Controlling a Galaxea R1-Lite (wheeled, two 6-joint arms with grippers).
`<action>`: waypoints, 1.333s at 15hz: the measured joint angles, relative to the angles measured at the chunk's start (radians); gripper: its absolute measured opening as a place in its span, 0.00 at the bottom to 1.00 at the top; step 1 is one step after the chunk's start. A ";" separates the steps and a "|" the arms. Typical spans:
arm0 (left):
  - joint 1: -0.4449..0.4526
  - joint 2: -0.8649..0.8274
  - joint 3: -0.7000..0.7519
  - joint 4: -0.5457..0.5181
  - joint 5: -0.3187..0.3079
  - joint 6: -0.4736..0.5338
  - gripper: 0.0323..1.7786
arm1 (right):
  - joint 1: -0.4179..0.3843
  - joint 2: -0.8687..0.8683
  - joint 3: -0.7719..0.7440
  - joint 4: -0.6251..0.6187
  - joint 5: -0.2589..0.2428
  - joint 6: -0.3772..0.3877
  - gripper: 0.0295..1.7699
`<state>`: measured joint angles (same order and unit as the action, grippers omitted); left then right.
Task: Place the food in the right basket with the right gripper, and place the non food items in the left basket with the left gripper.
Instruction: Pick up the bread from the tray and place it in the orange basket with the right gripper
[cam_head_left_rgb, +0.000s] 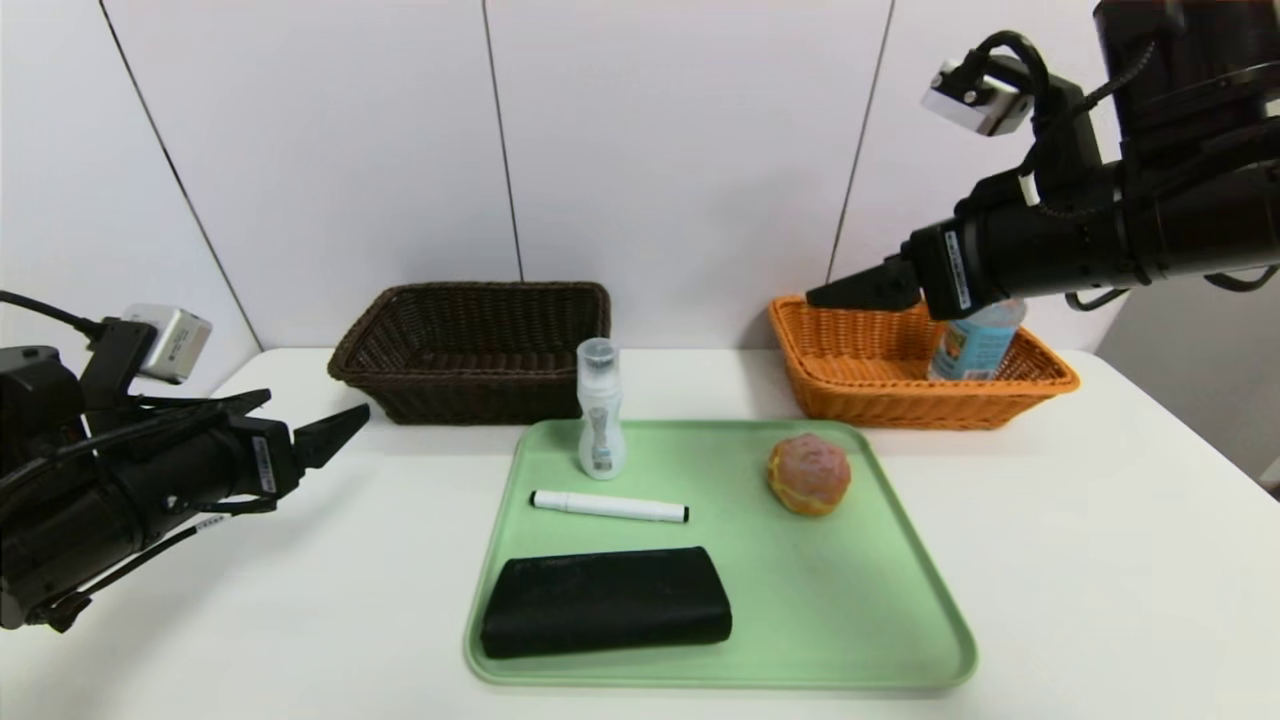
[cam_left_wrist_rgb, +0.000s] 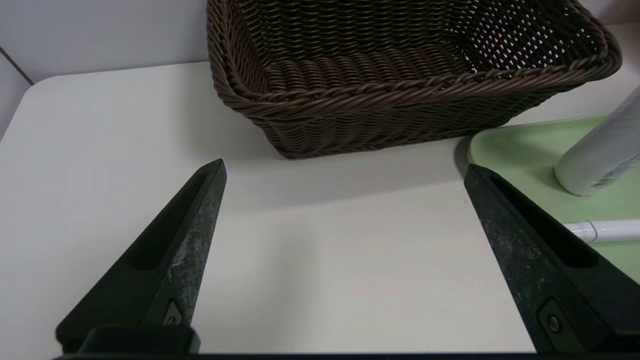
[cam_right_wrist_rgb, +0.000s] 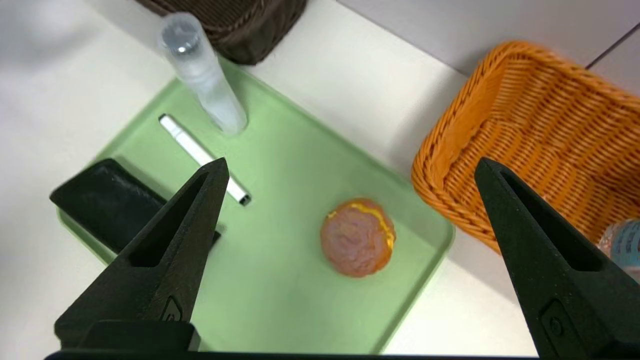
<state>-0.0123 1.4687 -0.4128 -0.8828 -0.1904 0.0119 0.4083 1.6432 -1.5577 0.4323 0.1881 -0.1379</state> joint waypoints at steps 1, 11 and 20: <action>0.000 0.003 -0.005 0.000 0.000 0.000 0.95 | 0.003 0.007 -0.004 0.035 -0.001 -0.012 0.96; 0.003 0.053 -0.020 -0.110 0.000 -0.005 0.95 | 0.003 0.125 0.003 0.247 -0.067 -0.017 0.96; 0.010 0.078 -0.033 -0.110 0.003 -0.006 0.95 | -0.020 0.243 0.049 0.237 -0.071 0.018 0.96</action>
<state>-0.0023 1.5470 -0.4457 -0.9930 -0.1879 0.0057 0.3885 1.8857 -1.5091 0.6696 0.1172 -0.1198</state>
